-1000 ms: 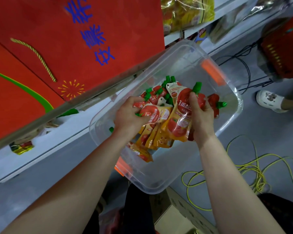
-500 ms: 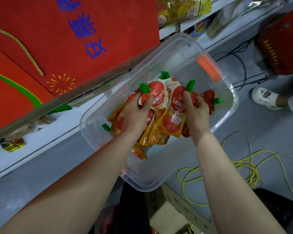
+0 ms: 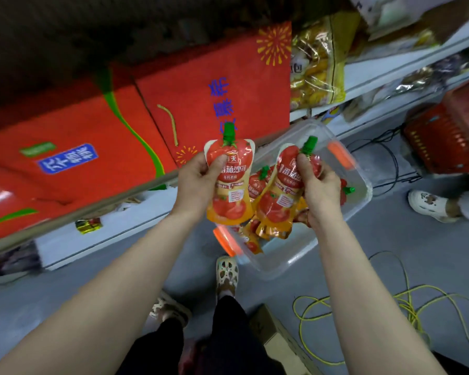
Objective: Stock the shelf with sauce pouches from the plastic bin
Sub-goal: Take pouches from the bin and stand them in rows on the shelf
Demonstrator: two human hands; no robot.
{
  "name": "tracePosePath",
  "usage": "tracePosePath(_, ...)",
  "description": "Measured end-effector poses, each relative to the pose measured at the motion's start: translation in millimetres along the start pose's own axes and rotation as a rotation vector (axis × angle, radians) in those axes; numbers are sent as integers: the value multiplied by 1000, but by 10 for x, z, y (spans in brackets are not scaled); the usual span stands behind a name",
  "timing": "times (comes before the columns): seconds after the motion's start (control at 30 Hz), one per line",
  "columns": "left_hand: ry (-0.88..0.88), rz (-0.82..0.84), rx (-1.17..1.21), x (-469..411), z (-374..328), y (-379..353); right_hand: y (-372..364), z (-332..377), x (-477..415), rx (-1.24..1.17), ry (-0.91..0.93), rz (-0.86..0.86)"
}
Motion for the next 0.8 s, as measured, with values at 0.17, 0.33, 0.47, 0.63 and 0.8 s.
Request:
tracePosePath(0.17, -13, -55, 110, 316, -453, 725, -416, 576, 672, -28, 125, 65)
tracePosePath(0.33, -117, -59, 157, 717, -942, 1594, -913, 1091, 1472, 17, 308, 164)
tracePosePath(0.47, -256, -75, 196, 1044, -1347, 2364, -1376, 1426, 2148, 42, 461, 250)
tracePosePath(0.63, -394, -141, 210, 1343, -1775, 3359, -1943, 1925, 3012, 11, 648, 341)
tracePosePath(0.8, -500, -247, 266, 1585, -2243, 4272, -2527, 2607, 3769, -4, 794, 478)
Point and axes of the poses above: each hand's wrist, its own x-axis away from the middle knuckle, its own y-axis out of the back of the hand, z = x × y, the point moved 8 cm from there along -x, towards the middle knuckle, and after that the axes turned 4 degrees about -z, right-handed, at the moved point
